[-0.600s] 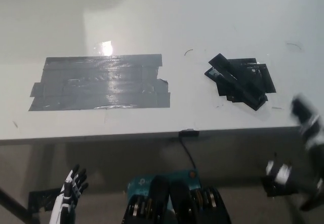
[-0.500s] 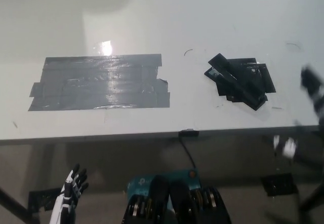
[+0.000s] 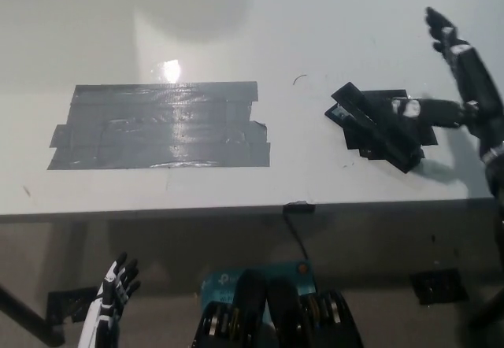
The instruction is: A stapler is kept on the black spot marked on the desk infront of the robot. The robot picks up the stapler using its right hand and passes it to a person
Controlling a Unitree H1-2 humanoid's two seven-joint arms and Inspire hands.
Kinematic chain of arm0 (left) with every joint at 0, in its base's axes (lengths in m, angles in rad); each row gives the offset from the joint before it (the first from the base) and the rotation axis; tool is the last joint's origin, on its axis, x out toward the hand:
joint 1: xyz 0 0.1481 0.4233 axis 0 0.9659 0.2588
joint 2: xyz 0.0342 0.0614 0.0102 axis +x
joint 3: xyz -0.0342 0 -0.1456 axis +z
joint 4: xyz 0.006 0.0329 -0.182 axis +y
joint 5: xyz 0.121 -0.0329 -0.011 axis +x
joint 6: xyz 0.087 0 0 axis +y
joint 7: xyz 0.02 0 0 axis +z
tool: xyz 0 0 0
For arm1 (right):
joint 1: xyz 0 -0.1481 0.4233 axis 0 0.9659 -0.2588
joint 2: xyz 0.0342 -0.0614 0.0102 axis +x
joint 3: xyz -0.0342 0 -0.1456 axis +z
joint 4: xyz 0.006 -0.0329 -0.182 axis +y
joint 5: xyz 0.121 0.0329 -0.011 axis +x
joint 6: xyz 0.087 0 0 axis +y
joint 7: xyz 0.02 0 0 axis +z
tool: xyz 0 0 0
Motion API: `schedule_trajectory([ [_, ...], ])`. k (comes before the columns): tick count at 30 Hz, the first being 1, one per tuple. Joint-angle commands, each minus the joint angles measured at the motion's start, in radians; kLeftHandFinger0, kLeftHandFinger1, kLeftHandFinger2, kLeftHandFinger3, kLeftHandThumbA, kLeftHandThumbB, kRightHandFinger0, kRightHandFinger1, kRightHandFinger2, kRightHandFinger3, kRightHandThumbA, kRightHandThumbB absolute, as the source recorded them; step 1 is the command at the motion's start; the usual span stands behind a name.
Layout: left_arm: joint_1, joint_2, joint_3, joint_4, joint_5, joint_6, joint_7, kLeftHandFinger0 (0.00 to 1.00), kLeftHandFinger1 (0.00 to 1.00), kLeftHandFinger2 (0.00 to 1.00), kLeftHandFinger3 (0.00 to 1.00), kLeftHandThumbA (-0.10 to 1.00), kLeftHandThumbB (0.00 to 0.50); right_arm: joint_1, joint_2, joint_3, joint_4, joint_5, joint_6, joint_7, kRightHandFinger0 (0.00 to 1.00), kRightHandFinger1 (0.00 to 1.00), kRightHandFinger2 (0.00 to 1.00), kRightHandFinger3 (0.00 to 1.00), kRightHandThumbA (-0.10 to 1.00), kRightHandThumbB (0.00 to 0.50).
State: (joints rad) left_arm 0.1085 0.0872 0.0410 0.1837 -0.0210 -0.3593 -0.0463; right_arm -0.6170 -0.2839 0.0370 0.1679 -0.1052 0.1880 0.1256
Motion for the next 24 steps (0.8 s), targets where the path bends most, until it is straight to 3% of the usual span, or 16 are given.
schedule_trajectory([
  [1,-0.005,0.013,-0.006,-0.004,0.009,-0.043,-0.008,1.00,1.00,1.00,1.00,1.00,0.500,-0.119,0.013,0.035,0.141,-0.044,0.007,-0.007,1.00,1.00,1.00,1.00,1.00,0.329],
  [5,-0.008,0.013,-0.008,-0.001,0.015,-0.043,-0.006,1.00,1.00,1.00,1.00,1.00,0.500,-0.172,0.033,0.049,0.245,-0.051,0.025,-0.018,1.00,1.00,1.00,1.00,1.00,0.389],
  [11,-0.011,0.015,-0.013,-0.010,0.022,-0.035,-0.007,1.00,1.00,1.00,1.00,1.00,0.500,-0.222,0.070,0.043,0.362,-0.030,0.001,-0.019,1.00,1.00,1.00,1.00,1.00,0.380],
  [20,-0.013,0.022,-0.017,-0.023,0.042,-0.016,-0.001,1.00,1.00,1.00,1.00,1.00,0.500,-0.239,0.074,0.081,0.469,-0.072,-0.030,-0.029,1.00,1.00,1.00,1.00,1.00,0.429],
  [24,-0.011,0.023,-0.017,-0.028,0.047,-0.016,0.001,1.00,1.00,1.00,1.00,1.00,0.500,-0.235,0.067,0.084,0.494,-0.081,-0.023,-0.032,1.00,1.00,1.00,1.00,1.00,0.406],
])
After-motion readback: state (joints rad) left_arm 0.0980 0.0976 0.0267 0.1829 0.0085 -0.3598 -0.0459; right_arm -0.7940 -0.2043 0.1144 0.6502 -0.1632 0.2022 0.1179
